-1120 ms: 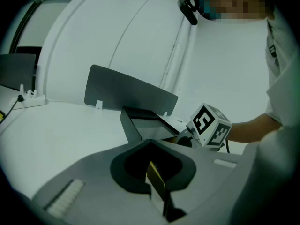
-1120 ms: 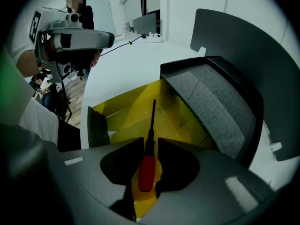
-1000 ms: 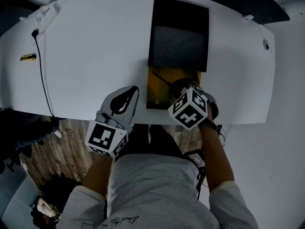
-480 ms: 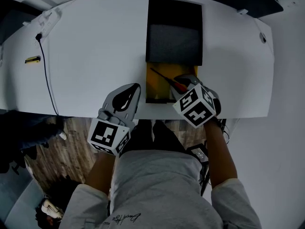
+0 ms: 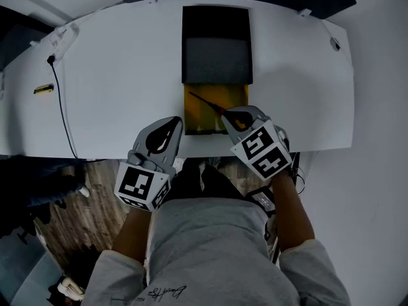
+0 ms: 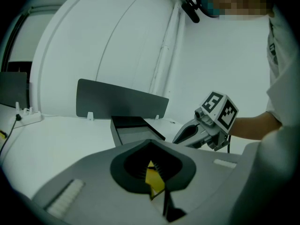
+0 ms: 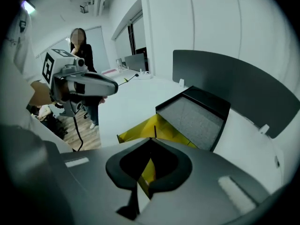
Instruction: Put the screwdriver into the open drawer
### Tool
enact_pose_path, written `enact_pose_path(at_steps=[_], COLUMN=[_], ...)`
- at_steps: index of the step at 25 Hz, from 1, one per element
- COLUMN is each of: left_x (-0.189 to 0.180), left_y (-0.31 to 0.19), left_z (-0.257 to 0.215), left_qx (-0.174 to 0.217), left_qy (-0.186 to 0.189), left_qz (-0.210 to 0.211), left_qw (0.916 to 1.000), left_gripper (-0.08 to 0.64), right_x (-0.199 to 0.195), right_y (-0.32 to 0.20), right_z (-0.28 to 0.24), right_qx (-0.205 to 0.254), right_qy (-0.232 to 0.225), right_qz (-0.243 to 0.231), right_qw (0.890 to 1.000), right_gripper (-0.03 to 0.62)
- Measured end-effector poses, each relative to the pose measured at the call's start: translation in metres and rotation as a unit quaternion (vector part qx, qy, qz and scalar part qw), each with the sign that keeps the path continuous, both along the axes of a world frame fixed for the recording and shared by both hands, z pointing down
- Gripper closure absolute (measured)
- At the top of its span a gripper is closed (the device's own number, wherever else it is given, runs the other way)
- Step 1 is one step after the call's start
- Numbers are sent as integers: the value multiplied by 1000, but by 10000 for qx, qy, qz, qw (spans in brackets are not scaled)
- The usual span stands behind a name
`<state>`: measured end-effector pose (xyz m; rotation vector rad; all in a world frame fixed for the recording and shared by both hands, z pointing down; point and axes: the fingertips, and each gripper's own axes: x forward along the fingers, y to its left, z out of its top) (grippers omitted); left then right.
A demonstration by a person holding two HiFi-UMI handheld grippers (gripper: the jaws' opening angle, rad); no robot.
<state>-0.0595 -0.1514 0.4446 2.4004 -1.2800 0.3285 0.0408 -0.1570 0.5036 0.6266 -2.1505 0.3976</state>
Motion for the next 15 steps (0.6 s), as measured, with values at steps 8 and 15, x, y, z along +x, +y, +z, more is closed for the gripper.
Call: enact_pose_path(at_steps=[8,15], left_x=[11,16], left_y=[14,30], left_z=[-22,-36], left_qx=[158,203], left_qy=[-36,-92], left_qz=[52,134], left_qw=[9999,9997], left_gripper=[563,563], right_x=[0,5], right_y=[19,39], right_z=[-42,-64], right_qx=[310,468], right_qy=[-695,-1069], right_qz=[409,770], right_qw=[9963,9902], right_gripper=[578,578])
